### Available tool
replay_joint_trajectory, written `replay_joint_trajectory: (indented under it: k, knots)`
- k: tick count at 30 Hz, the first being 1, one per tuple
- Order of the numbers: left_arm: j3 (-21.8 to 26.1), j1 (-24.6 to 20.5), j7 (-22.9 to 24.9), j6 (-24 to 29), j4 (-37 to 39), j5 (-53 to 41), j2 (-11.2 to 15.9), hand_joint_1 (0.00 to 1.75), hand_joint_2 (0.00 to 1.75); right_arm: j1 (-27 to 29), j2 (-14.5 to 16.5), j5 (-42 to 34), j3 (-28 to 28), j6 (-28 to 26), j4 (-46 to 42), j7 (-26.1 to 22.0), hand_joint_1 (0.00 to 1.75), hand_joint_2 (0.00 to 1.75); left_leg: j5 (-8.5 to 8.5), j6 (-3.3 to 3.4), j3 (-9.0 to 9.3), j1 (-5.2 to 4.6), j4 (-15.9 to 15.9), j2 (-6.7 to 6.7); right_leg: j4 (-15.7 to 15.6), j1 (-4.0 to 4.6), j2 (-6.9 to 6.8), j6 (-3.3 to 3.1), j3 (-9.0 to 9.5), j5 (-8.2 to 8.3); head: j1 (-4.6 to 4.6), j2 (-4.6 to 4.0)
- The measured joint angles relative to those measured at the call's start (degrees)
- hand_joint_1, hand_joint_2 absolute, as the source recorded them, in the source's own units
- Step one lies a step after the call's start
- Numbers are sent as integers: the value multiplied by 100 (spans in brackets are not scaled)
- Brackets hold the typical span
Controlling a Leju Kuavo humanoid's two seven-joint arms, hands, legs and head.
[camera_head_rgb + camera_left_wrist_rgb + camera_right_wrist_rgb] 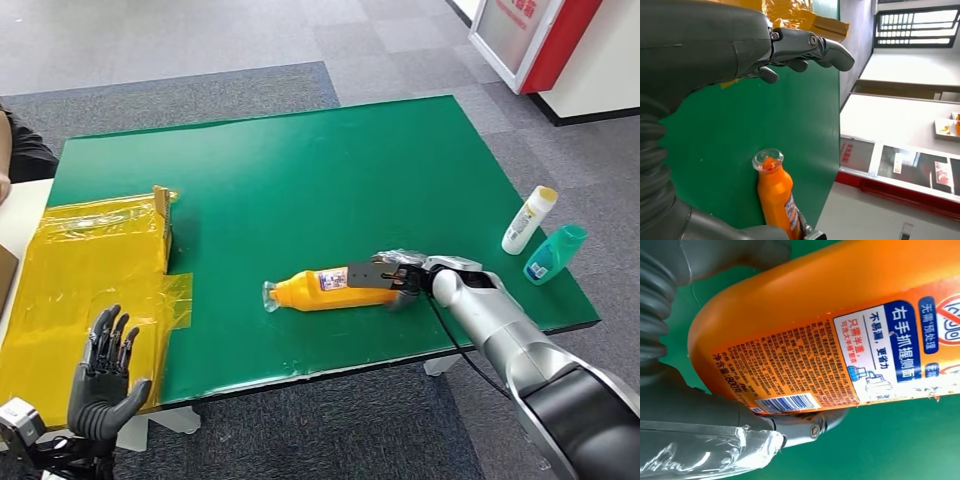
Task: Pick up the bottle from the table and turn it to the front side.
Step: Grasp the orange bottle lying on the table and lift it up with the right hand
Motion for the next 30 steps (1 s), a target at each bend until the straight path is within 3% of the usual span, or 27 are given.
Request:
replay_joint_trajectory:
  k: [10, 18, 24, 30]
  knots:
    - [-5, 5, 0, 25, 1, 33, 5, 0, 175, 151, -81, -362, 75, -377, -123, -155, 175, 175, 4, 0, -1, 0, 0, 0, 0, 0, -1, -1, 0, 2, -1, 0]
    - [225, 133, -1, -394, -22, 237, -103, 0, 175, 1274, -183, -1118, -178, -1406, -1916, -186, 175, 175, -4, -2, -5, 1, 0, -6, 1, 3, -3, 2, -3, -8, -3, 0]
    - [654, 172, 242, -785, -133, 277, -458, 0, 175, 2533, 359, -1660, -652, -1815, -3658, -732, 175, 175, -10, -8, -7, 3, -1, -12, 1, 7, -8, -2, -5, -19, -1, 0]
    - [584, 29, 1200, -839, -346, 719, -625, 0, 175, 2959, 1056, -1869, -669, -1745, -4040, -1224, 175, 175, -7, -9, -7, 4, -1, -11, 1, 8, -8, -6, -6, -14, -1, 0]
